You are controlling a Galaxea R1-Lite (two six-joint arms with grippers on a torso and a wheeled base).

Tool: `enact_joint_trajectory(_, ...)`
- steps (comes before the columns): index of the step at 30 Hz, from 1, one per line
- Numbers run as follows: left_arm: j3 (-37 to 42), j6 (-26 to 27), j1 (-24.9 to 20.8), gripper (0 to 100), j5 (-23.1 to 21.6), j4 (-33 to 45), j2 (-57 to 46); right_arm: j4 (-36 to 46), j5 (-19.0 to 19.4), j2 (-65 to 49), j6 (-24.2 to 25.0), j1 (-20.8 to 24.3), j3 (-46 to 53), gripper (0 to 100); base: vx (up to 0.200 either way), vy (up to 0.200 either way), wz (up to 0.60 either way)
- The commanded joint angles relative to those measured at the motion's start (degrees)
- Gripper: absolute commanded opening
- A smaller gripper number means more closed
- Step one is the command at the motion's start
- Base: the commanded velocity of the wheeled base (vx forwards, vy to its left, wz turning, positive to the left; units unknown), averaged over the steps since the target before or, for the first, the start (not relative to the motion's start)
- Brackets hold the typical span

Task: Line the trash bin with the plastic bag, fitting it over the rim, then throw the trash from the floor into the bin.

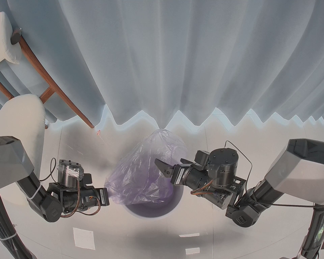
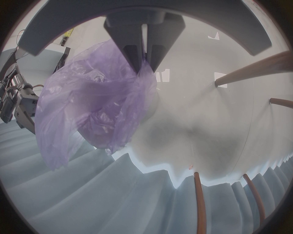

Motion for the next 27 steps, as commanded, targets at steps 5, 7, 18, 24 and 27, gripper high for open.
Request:
enact_joint_trajectory(5,1.49,0.23,-1.46,0,-0.02,-0.02,-0.91,-3.36,-0.06,4.94,-0.21,0.73,-1.03,0,0.000,0.000,0.00)
enact_joint_trajectory(7,1.67,0.23,-1.55,0,-0.02,-0.11,-1.00,-4.41,-0.06,5.46,-0.21,0.81,-0.77,0,0.000,0.000,0.00)
enact_joint_trajectory(18,1.32,0.31,-1.55,0,2.00,-0.02,-0.47,-4.15,-0.06,2.39,-0.92,-0.86,0.99,0,0.000,0.000,0.00)
enact_joint_trajectory(24,0.44,0.31,-0.58,0,4.64,-0.02,0.15,5.08,1.08,-6.40,-4.52,-3.58,4.85,0,0.000,0.000,0.00)
enact_joint_trajectory(27,0.79,0.31,-0.32,0,5.08,0.07,0.32,14.40,1.69,-10.88,-5.93,-3.32,7.40,0,0.000,0.000,0.00)
